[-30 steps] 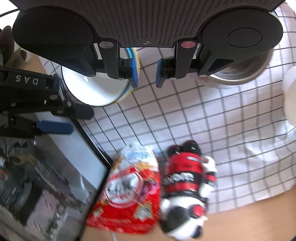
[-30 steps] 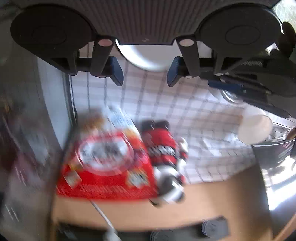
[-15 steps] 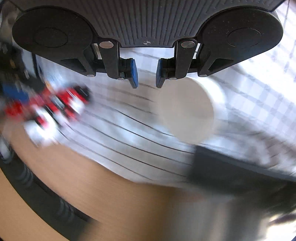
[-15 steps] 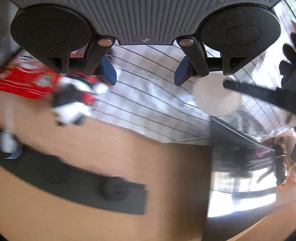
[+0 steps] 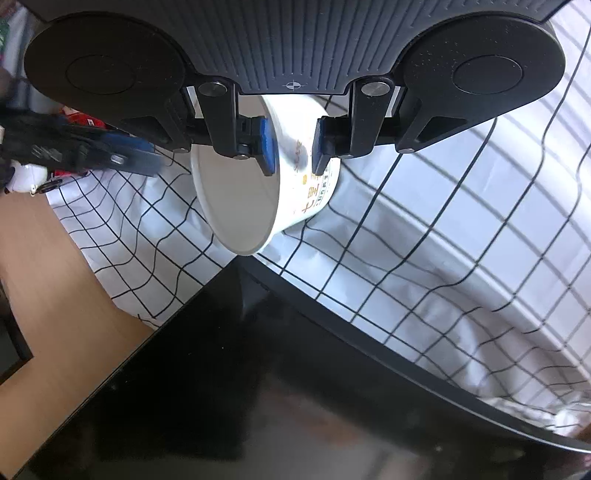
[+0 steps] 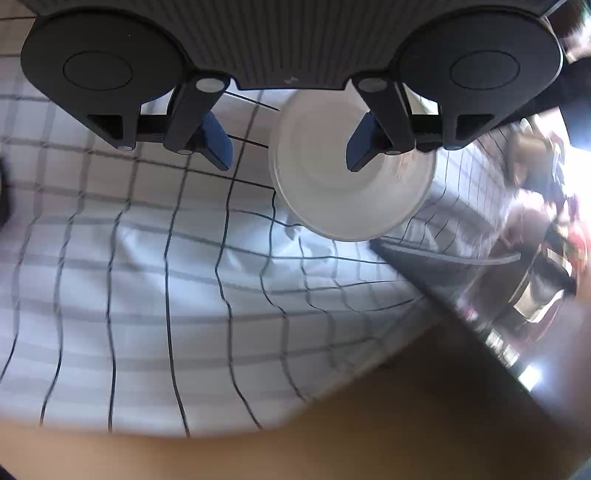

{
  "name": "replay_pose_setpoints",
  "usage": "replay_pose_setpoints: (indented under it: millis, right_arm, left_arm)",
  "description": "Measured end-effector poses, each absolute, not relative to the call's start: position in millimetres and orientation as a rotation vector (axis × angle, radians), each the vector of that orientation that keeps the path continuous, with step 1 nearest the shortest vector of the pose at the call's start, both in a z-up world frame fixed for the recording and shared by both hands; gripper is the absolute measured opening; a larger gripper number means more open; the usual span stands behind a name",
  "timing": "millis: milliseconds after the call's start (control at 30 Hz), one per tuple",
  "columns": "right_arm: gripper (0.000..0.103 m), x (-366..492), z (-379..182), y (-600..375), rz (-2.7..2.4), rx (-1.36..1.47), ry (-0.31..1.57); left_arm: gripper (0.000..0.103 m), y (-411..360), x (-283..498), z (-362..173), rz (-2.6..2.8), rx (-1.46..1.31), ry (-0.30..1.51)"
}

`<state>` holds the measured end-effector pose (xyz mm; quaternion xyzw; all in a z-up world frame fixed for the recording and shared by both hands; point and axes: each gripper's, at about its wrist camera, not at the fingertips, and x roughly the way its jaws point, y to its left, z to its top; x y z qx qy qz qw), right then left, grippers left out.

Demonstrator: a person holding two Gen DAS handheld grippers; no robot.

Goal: Organize plates and bowls
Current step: 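Move both grippers toward the white bowl with the printed pattern, then close the left gripper on the printed white bowl rim while the right gripper grips it too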

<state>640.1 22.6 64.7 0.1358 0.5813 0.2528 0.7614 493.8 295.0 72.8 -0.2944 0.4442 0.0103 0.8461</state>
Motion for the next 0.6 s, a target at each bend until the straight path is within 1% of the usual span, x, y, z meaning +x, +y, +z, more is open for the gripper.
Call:
replay_pose_setpoints:
  millis: [200,300,367,433,600]
  right_arm:
    - [0.069,656,17,42,0.517,0.320,1.341]
    - [0.069,666,-2,51,0.520,0.328,1.370]
    - [0.069,671,-15,56,0.526,0.350,1.398]
    - [0.070,671,-20,58,0.543,0.376,1.400]
    - [0.070,672,-27,60,0.577,0.415,1.432]
  left_arm:
    - [0.024,294,507,68,-0.028,-0.594,0.917]
    - [0.024,293,517,59,-0.031,-0.569,0.953]
    - [0.026,292,524,50,-0.022,-0.555,0.980]
    - [0.030,292,528,42,-0.026,-0.551,1.002]
    - [0.030,287,536,25,-0.029,-0.534,1.055]
